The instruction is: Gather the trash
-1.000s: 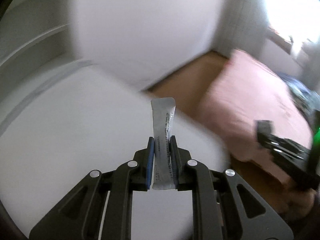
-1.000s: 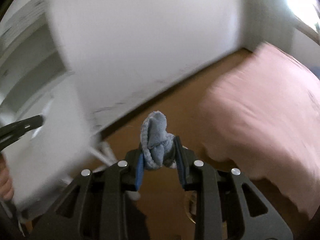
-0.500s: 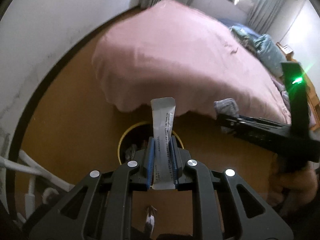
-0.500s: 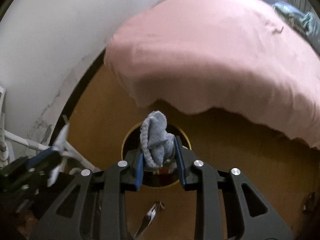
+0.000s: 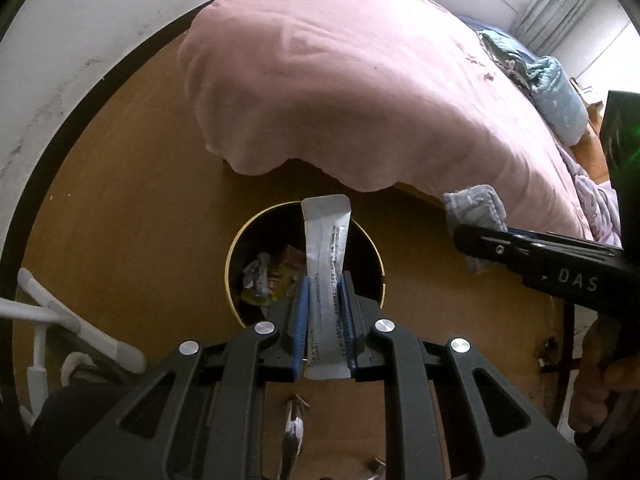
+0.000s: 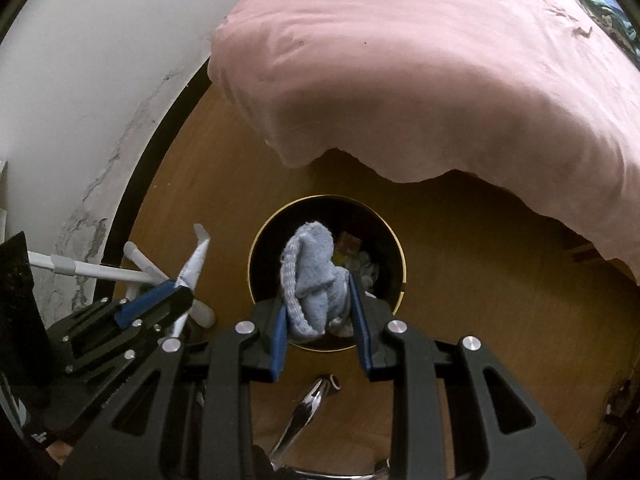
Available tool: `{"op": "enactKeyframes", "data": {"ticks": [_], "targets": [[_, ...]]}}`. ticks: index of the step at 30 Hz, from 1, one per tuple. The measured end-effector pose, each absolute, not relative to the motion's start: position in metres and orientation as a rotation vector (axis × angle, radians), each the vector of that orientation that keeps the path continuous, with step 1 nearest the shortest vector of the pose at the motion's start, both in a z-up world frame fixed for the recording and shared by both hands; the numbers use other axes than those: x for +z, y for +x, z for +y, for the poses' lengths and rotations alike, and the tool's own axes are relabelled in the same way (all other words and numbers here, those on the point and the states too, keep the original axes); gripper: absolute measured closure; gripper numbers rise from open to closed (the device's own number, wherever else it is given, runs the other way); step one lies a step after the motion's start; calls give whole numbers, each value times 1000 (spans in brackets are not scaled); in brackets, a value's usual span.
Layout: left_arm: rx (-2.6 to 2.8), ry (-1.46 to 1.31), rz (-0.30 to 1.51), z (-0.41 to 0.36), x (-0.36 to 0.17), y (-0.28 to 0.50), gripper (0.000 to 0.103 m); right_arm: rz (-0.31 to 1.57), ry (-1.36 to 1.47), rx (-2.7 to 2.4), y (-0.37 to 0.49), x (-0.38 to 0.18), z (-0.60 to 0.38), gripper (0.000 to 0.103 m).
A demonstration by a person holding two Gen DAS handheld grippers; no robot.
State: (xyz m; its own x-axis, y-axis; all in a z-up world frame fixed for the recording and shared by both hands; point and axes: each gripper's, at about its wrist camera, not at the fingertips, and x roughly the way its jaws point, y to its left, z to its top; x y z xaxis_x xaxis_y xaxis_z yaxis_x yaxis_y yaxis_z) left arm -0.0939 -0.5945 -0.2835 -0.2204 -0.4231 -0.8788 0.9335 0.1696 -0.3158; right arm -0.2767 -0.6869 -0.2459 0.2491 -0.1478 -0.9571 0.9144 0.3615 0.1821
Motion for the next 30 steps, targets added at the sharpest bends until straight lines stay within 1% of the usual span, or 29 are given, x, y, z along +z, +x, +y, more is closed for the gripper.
{"op": "enactKeyframes", "data": {"ticks": [1, 3, 4, 5, 18, 19, 20, 22, 25, 26, 28, 30], "targets": [[-1393, 592, 1183, -595, -281, -95, 87, 1055, 914, -880, -279, -245, -689, 75], [-1393, 600, 1166, -596, -277, -97, 70, 1045, 915, -881, -280, -244, -689, 75], [-1394, 588, 1158, -596, -273, -97, 47, 1041, 916, -881, -280, -243, -688, 75], [-1393, 568, 1147, -595, -270, -96, 40, 1040, 916, -881, -280, -244, -689, 75], [-1395, 534, 1118, -587, -243, -90, 40, 1010, 904, -880, -276, -236, -683, 75], [-1391, 527, 1110, -585, -238, -88, 39, 1004, 900, -878, -274, -235, -684, 69], [-1389, 520, 1103, -583, -234, -87, 38, 1001, 894, -882, -273, -234, -684, 51], [-1381, 510, 1082, -579, -223, -82, 35, 987, 875, -888, -271, -228, -683, 32], [-1369, 485, 1045, -569, -203, -76, 26, 951, 848, -897, -269, -215, -681, 31], [-1368, 479, 1035, -566, -198, -74, 24, 941, 841, -897, -268, -212, -681, 25], [-1374, 463, 1002, -555, -177, -70, 20, 933, 810, -898, -262, -205, -679, 17], [-1377, 437, 944, -536, -149, -63, 13, 929, 760, -893, -251, -196, -674, 16]]}}
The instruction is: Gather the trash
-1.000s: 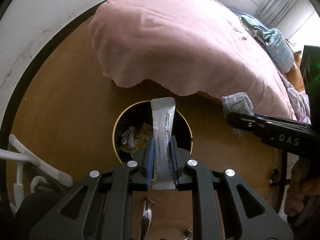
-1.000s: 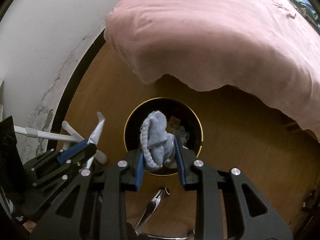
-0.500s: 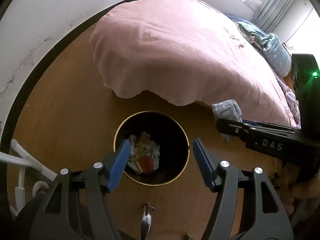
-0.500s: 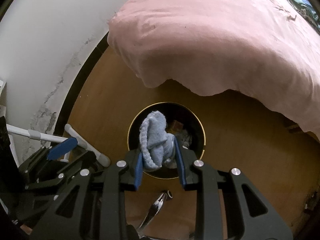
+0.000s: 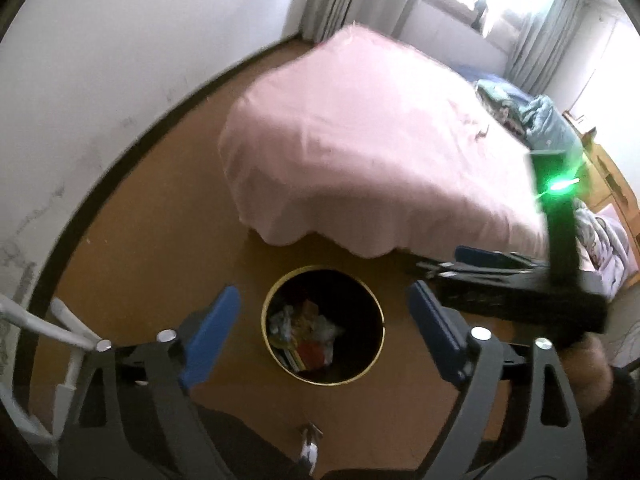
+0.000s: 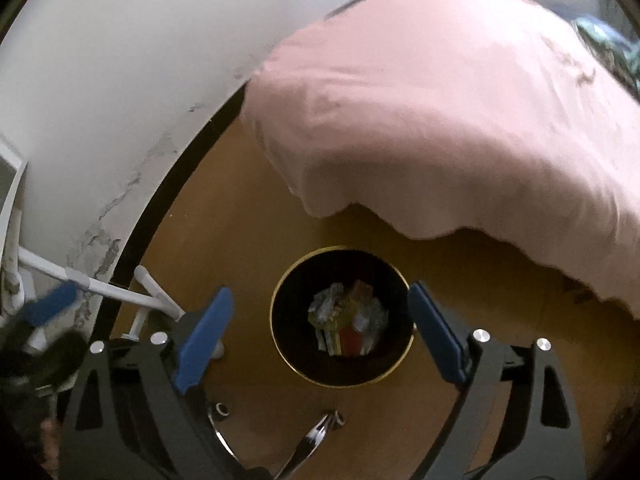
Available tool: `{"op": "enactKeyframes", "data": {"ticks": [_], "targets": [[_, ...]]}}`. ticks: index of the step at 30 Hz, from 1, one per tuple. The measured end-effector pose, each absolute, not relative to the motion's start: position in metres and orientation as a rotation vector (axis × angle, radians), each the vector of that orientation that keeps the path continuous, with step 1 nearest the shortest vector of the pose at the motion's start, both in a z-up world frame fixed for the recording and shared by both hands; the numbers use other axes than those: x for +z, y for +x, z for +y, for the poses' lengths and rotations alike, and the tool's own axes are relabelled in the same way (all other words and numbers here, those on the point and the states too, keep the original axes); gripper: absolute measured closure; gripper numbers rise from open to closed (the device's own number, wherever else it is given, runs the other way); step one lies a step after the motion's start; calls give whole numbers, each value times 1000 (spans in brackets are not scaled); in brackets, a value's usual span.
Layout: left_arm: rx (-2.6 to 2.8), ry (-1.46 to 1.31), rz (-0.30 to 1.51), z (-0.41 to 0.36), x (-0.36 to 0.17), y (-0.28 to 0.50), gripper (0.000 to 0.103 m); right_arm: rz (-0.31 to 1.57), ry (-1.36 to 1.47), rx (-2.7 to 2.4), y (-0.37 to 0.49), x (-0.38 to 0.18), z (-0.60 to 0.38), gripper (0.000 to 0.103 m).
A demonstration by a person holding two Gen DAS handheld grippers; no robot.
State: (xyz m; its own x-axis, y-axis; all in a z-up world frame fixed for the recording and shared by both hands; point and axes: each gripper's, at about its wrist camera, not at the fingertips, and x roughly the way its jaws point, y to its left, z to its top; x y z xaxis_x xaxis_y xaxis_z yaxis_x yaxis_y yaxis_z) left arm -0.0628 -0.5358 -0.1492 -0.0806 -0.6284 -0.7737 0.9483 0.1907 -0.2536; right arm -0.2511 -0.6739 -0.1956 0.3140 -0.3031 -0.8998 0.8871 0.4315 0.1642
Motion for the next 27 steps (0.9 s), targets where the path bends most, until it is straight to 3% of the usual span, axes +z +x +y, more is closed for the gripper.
{"op": "enactKeyframes", "data": {"ticks": [4, 11, 16, 23, 27], "targets": [[-1319, 414, 825, -490, -93, -47, 7, 895, 623, -875, -210, -157, -656, 10], [-985, 331, 713, -344, -9, 21, 7, 720, 439, -533, -92, -55, -572, 7], [-613, 268, 680, -207, 14, 66, 7, 696, 227, -242, -6, -8, -465, 7], [-187, 112, 676, -21, 24, 79, 7, 641, 72, 21, 42, 36, -342, 7], [-118, 9, 681, 29, 21, 68, 7, 627, -9, 52, 44, 41, -311, 7]]}}
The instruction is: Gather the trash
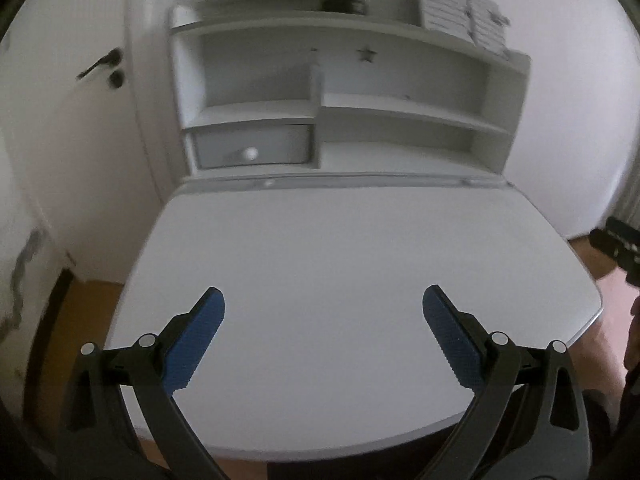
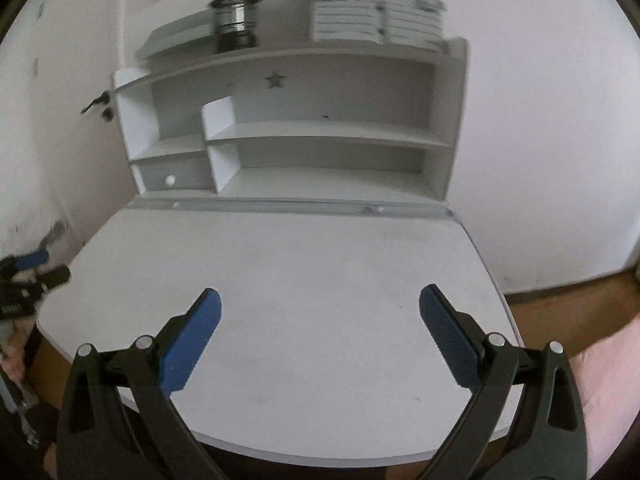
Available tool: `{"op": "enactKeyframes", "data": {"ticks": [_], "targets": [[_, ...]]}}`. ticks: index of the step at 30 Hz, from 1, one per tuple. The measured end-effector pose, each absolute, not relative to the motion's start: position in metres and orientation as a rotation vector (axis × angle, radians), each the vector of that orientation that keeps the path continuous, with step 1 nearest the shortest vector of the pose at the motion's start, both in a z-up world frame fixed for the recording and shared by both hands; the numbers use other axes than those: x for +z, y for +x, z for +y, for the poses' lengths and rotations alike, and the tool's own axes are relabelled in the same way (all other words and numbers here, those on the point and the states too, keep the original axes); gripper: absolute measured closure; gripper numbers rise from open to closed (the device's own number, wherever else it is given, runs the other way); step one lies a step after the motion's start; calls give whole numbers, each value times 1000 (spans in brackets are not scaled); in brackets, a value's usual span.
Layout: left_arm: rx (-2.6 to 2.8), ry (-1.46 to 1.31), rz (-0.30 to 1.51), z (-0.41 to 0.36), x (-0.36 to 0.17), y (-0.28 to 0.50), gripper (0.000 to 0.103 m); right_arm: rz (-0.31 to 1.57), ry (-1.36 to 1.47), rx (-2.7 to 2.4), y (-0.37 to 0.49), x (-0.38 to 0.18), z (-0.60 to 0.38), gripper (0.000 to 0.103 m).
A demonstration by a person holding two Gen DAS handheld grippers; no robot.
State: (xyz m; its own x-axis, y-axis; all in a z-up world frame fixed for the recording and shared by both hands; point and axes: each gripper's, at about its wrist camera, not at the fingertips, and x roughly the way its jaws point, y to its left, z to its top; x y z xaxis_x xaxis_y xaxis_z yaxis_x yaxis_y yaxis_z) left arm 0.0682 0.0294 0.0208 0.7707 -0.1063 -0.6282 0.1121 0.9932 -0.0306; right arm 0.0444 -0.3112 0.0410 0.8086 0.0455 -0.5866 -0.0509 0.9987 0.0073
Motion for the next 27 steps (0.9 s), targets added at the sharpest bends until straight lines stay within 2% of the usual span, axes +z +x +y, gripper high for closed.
{"op": "enactKeyframes", "data": {"ticks": [6, 27], "targets": [[-63, 31, 660, 48, 17, 28, 7, 568, -51, 49, 24, 48, -308, 7], [-69, 50, 597, 34, 16, 4, 7, 564, -15, 43, 19, 51, -313, 7]]}}
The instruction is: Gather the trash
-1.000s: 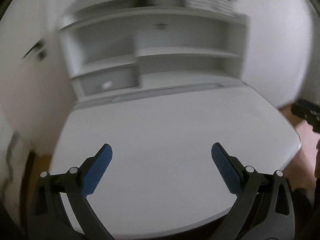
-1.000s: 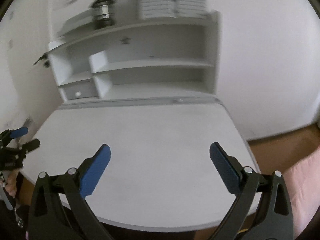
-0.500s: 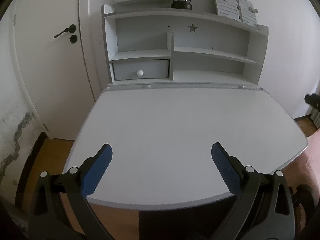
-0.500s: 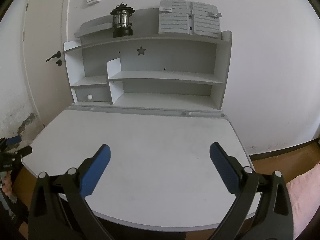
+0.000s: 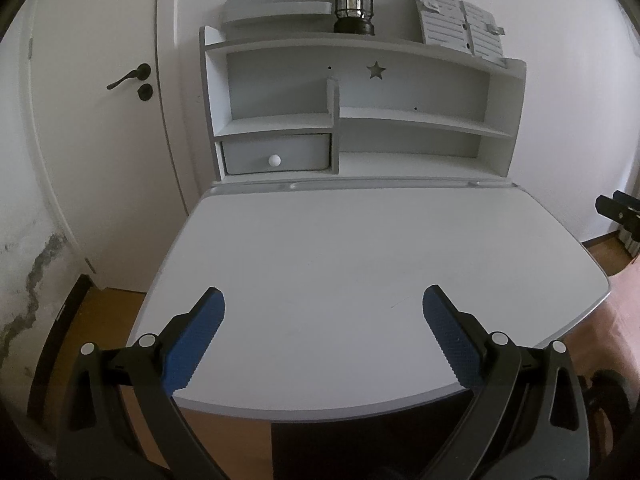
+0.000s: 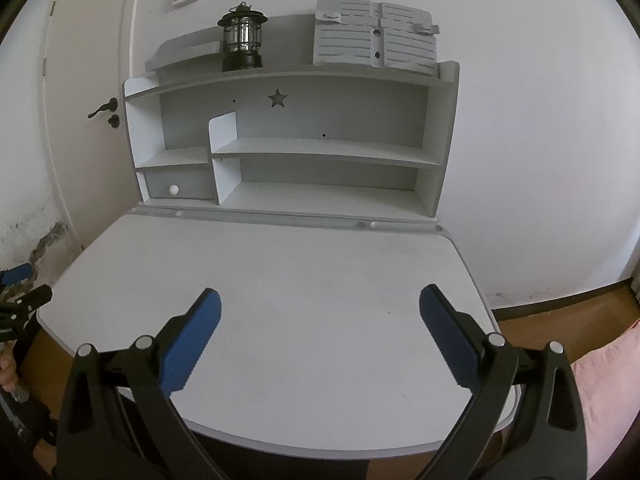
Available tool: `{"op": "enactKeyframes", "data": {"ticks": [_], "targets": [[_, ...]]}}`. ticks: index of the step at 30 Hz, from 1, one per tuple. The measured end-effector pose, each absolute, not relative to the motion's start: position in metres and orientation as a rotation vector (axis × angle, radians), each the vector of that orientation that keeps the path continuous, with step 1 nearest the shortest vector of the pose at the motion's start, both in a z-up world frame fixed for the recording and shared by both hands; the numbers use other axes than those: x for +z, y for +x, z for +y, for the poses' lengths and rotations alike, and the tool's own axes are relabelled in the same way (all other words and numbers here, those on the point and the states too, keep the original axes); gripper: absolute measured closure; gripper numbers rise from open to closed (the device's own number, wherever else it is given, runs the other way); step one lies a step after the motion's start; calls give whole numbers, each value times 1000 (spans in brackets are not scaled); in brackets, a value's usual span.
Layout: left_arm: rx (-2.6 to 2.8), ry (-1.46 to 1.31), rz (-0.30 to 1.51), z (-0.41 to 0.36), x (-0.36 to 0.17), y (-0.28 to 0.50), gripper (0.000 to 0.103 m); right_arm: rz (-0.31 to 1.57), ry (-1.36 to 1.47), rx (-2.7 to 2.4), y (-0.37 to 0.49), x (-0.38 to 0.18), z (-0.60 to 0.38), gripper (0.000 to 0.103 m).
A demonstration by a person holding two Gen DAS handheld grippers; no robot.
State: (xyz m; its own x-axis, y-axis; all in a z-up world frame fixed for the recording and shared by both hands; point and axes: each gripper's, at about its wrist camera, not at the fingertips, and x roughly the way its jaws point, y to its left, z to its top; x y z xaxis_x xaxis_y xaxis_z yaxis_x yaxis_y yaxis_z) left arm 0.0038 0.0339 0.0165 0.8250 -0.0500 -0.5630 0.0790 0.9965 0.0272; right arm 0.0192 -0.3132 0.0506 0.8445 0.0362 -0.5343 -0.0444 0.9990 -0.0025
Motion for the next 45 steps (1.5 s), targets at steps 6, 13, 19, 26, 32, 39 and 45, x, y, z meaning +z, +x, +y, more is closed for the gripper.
{"op": "enactKeyframes", "data": {"ticks": [6, 13, 19, 26, 32, 39, 45], "targets": [[-66, 43, 597, 35, 17, 4, 7, 571, -16, 40, 19, 48, -314, 7], [-62, 39, 607, 36, 15, 6, 7, 572, -15, 39, 20, 48, -314, 7], [-60, 33, 616, 37, 14, 7, 7, 574, -13, 40, 20, 47, -314, 7], [-59, 31, 622, 37, 11, 9, 7, 574, -14, 36, 21, 48, -312, 7], [-59, 33, 623, 36, 10, 8, 7, 572, -14, 35, 21, 49, -313, 7], [-59, 34, 626, 36, 9, 7, 7, 573, -15, 39, 20, 48, -315, 7], [-60, 34, 627, 35, 8, 6, 7, 573, -15, 36, 21, 48, -315, 7]]}}
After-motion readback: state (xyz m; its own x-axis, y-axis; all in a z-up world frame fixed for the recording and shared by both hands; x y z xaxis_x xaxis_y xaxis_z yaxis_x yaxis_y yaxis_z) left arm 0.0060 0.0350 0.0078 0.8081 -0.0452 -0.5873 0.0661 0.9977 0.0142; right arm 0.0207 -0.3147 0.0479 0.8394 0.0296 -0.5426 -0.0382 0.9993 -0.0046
